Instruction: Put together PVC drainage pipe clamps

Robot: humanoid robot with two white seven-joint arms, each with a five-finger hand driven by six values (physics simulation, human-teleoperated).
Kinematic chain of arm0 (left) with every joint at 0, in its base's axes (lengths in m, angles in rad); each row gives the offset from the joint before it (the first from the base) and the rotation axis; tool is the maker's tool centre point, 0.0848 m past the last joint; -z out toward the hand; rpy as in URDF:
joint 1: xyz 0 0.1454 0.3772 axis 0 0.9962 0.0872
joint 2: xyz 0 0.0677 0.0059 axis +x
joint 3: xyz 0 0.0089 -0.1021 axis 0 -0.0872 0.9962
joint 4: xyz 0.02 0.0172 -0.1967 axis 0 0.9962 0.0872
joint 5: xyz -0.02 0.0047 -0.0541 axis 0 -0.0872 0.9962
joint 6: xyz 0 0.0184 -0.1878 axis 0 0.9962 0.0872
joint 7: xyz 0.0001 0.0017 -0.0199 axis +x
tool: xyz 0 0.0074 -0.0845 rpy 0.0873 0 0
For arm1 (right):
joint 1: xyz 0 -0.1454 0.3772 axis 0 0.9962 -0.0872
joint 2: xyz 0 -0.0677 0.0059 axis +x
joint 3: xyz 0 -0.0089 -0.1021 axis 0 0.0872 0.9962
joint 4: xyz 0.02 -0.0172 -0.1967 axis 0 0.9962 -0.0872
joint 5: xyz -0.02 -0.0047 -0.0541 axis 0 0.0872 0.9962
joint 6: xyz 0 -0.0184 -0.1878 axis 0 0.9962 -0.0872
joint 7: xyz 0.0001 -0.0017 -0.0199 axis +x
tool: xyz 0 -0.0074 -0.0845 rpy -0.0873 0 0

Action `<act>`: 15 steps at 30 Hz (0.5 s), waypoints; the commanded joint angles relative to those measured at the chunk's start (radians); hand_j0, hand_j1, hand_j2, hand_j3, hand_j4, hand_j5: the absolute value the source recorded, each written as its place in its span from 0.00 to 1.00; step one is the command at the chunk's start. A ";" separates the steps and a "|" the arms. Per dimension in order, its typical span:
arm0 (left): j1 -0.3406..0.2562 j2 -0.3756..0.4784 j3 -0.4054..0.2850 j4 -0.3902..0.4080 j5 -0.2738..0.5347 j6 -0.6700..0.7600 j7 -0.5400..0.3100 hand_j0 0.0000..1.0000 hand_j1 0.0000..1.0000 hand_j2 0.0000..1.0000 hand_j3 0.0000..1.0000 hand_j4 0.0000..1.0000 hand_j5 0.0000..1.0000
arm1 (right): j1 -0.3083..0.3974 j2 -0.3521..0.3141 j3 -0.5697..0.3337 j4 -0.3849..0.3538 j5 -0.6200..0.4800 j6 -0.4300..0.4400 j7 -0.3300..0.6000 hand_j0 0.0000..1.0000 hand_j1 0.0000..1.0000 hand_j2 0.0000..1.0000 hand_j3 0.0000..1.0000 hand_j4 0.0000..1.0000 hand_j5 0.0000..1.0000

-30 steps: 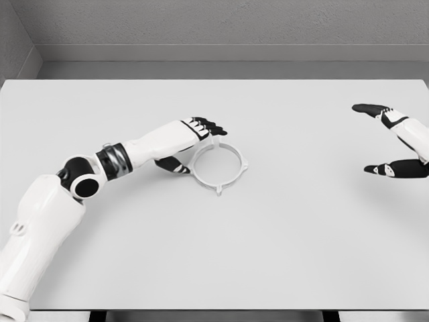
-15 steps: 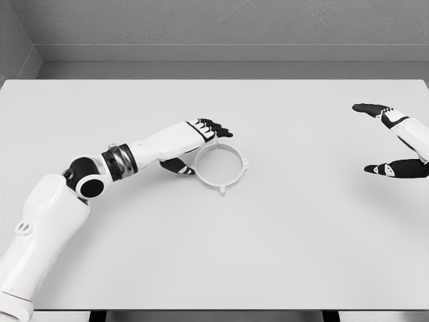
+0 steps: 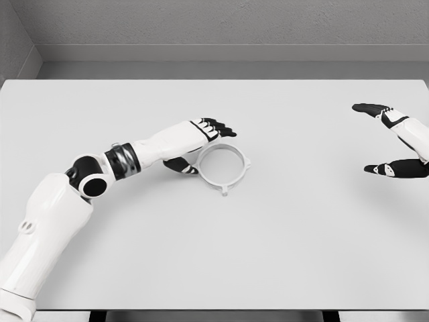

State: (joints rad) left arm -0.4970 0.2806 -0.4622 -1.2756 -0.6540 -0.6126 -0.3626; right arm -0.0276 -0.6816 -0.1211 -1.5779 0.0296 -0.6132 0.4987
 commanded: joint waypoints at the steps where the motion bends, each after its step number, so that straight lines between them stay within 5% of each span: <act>1: 0.000 0.003 0.005 0.001 0.008 0.002 0.001 1.00 1.00 1.00 1.00 1.00 1.00 | 0.000 -0.001 0.000 -0.001 -0.008 0.002 -0.002 1.00 1.00 1.00 1.00 1.00 1.00; 10: 0.000 0.040 0.013 -0.005 0.025 0.002 0.002 1.00 1.00 1.00 1.00 1.00 1.00 | 0.002 -0.001 0.001 -0.004 -0.010 0.002 -0.002 1.00 1.00 1.00 1.00 1.00 1.00; 15: 0.002 0.229 0.106 -0.008 0.111 0.002 0.005 1.00 1.00 1.00 1.00 1.00 1.00 | 0.002 -0.001 0.000 -0.004 -0.011 0.002 -0.002 1.00 1.00 1.00 1.00 1.00 1.00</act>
State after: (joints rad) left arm -0.4924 0.4412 -0.3916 -1.2858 -0.5875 -0.6128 -0.3592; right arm -0.0261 -0.6816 -0.1205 -1.5809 0.0273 -0.6132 0.4975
